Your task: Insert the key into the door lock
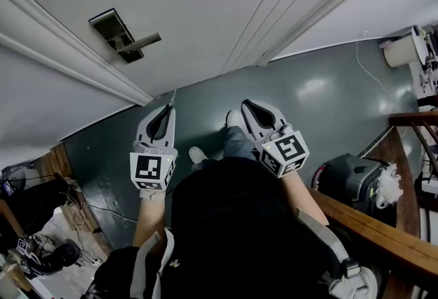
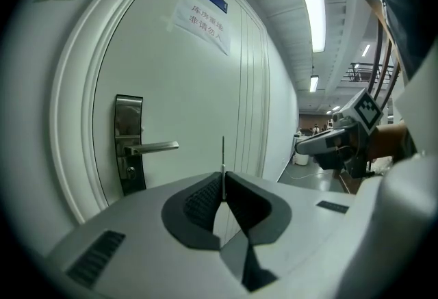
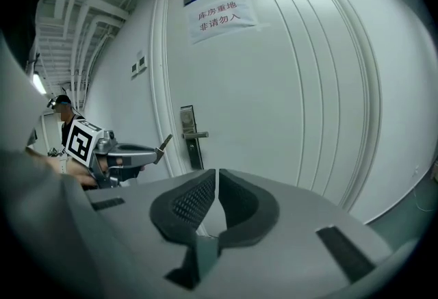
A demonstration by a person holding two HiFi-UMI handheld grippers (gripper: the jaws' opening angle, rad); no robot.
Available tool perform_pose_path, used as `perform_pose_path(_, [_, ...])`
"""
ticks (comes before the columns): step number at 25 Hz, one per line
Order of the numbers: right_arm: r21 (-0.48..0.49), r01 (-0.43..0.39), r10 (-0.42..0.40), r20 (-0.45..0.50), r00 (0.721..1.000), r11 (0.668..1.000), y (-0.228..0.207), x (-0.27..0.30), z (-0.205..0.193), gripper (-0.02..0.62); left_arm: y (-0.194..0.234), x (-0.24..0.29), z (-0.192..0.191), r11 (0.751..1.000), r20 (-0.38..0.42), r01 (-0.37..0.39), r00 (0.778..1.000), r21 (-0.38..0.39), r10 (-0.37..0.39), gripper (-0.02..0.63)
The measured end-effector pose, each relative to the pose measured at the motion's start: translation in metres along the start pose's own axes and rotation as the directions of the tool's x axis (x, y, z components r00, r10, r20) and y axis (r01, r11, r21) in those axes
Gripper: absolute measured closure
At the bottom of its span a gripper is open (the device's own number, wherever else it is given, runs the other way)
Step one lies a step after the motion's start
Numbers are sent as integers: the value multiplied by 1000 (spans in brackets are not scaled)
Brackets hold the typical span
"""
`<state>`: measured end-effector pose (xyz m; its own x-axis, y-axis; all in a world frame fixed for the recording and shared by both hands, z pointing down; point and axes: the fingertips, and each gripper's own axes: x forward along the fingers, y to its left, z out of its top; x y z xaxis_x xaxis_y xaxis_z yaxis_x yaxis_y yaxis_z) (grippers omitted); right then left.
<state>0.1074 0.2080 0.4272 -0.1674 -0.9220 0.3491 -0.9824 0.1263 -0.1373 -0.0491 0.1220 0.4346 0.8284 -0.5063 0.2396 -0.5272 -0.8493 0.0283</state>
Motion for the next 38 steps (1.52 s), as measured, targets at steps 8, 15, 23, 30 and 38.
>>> perform_pose_path(8, [-40,-98,98,-8,995,994,-19,67,27,569,40,40,3,998,-34,-58,998,-7,57,578])
perform_pose_path(15, [-59,-245,244,-26,969,968,-48,137,62,569,72,88,15,990,-80,-140,987,-22,138,578])
perform_pose_path(23, [-98,-441,437,-65,897,892,-64,194,88,569,85,129,26,962,-116,-268,958,-48,261,578])
perform_pose_path(30, [-127,-605,594,-111,796,786,-63,223,102,569,90,135,25,902,-146,-420,903,-105,403,578])
perform_pose_path(38, [-153,-724,702,-179,690,673,-54,243,98,569,88,125,2,811,-168,-535,845,-239,508,578])
